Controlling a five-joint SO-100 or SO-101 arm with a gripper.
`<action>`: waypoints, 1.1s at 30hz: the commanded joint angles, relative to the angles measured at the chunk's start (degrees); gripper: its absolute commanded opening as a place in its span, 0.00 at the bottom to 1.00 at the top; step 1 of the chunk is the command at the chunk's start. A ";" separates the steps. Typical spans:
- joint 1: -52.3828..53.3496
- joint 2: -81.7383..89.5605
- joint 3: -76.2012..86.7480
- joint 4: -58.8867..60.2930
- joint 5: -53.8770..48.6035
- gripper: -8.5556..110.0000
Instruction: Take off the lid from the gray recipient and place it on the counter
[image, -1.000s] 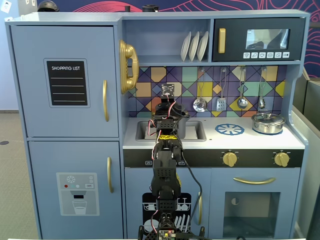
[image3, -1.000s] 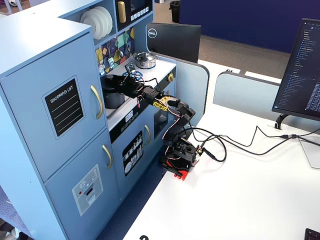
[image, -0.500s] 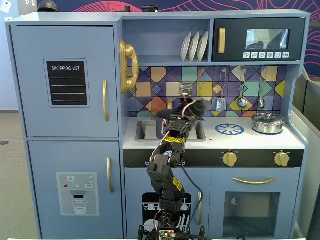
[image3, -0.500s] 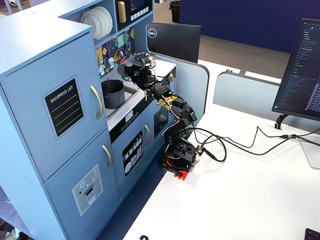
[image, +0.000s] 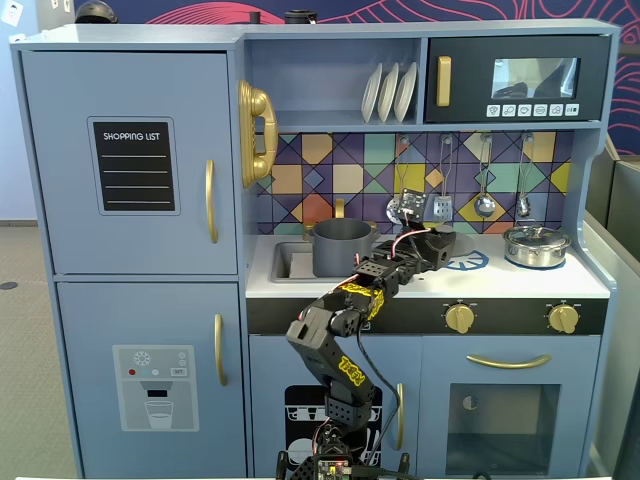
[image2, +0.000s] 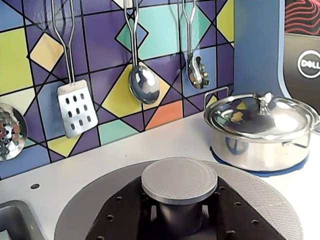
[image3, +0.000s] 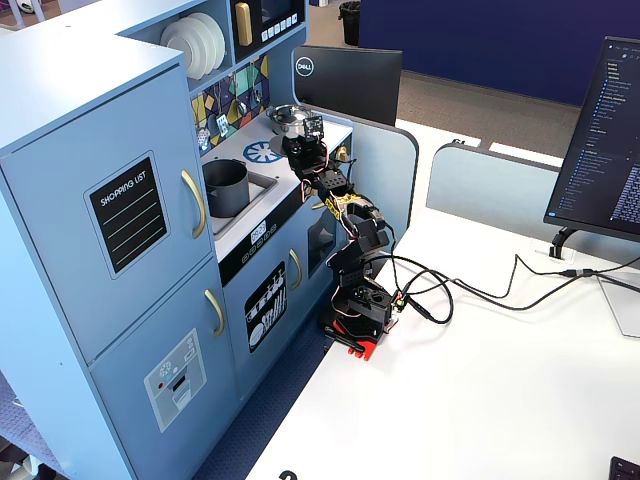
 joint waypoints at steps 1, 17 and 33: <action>0.53 -3.08 -1.32 -5.10 0.18 0.07; -1.67 -16.52 -6.15 -9.40 -0.44 0.07; -1.49 -19.86 -5.63 -10.02 -1.32 0.07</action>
